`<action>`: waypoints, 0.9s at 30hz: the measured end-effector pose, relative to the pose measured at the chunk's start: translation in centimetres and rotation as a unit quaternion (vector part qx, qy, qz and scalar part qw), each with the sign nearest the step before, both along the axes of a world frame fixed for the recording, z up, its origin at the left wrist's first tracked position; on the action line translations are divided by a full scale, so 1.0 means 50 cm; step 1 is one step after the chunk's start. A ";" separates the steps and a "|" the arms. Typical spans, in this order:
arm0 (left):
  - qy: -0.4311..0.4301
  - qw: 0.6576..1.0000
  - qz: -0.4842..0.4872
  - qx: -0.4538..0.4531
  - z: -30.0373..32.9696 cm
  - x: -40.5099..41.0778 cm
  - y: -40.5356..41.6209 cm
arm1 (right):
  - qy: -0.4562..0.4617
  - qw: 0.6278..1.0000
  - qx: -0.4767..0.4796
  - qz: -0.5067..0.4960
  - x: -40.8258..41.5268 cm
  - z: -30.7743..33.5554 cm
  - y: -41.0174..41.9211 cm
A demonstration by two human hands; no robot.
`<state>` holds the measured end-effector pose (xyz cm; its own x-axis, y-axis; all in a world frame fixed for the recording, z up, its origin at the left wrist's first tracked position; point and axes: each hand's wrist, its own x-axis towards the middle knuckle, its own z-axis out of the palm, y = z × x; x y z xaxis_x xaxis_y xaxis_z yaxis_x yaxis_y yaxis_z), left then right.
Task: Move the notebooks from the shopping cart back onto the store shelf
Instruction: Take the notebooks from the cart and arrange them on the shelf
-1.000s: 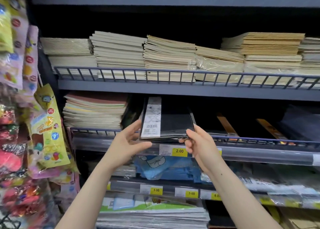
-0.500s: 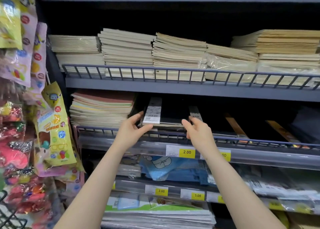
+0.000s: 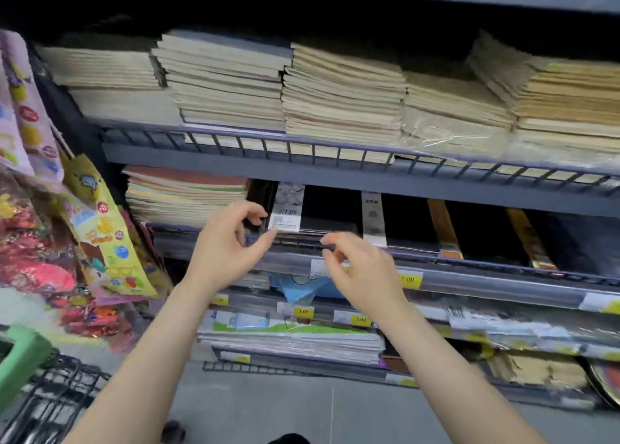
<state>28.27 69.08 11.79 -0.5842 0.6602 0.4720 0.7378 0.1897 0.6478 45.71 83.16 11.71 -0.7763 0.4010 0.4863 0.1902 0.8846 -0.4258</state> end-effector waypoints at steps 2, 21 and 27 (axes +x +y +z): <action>-0.005 0.999 -0.006 -0.051 0.006 0.026 -0.018 | -0.104 0.994 -0.028 0.024 0.021 0.010 -0.009; -0.084 0.965 0.038 -0.243 0.403 0.288 -0.512 | -0.386 0.895 -0.194 0.110 0.244 0.377 -0.318; -0.120 0.962 0.073 -0.232 0.411 0.309 -0.694 | -0.388 0.888 -0.226 0.103 0.247 0.400 -0.469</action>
